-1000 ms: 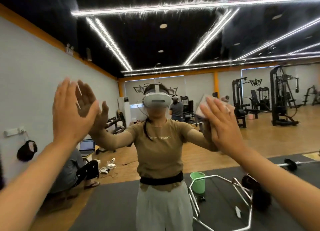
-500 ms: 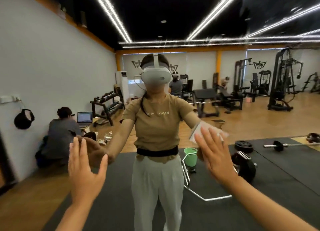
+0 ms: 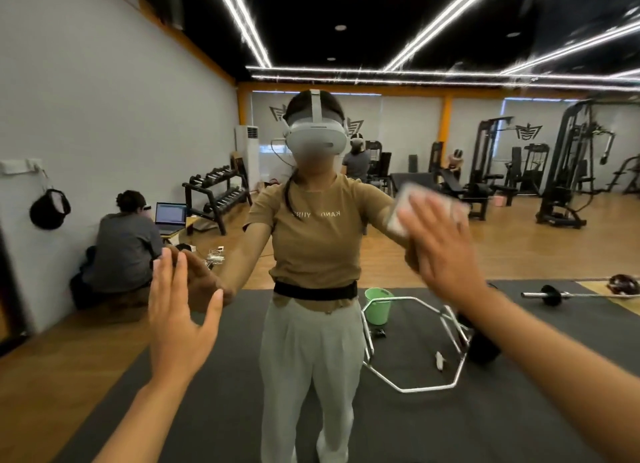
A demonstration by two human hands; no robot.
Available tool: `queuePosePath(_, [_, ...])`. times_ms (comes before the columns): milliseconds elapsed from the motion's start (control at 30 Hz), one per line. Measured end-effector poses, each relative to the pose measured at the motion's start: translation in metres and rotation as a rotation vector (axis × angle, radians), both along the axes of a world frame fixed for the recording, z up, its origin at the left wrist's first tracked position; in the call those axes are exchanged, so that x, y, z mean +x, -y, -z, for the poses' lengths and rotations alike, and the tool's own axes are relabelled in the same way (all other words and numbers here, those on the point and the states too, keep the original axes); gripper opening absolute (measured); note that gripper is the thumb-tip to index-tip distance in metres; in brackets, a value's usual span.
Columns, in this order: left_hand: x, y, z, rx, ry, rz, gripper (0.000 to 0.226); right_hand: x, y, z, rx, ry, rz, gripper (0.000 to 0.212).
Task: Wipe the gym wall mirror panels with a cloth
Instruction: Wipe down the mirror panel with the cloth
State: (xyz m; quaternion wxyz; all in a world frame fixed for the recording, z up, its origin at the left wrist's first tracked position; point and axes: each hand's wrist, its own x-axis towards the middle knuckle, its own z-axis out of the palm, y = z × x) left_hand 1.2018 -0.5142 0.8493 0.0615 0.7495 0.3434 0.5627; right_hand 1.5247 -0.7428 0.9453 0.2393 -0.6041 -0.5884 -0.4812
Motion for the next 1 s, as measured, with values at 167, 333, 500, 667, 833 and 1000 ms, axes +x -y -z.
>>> queuePosePath(167, [-0.002,0.002,-0.001,-0.017,0.008,0.017,0.082,-0.023,-0.033,-0.129,0.223,-0.088,-0.010,0.054])
queuePosePath(333, [-0.005,0.002,0.000,-0.022,-0.003,0.031,0.080,-0.049,-0.053,-0.096,0.307,-0.164,-0.082,0.055])
queuePosePath(500, [-0.005,0.001,0.000,-0.006,0.006,0.037,0.078,-0.062,-0.058,0.044,0.076,0.001,-0.040,0.073])
queuePosePath(667, [-0.002,0.001,0.001,-0.003,0.006,0.032,0.080,-0.056,-0.042,0.159,-0.240,0.295,0.090,0.079])
queuePosePath(833, [-0.003,0.001,0.002,0.011,0.000,0.031,0.080,-0.063,-0.042,0.123,-0.256,0.268,0.050,0.078])
queuePosePath(1000, [0.000,0.006,-0.002,-0.016,0.011,0.043,0.079,-0.079,-0.071,-0.016,-0.033,0.128,-0.023,0.083])
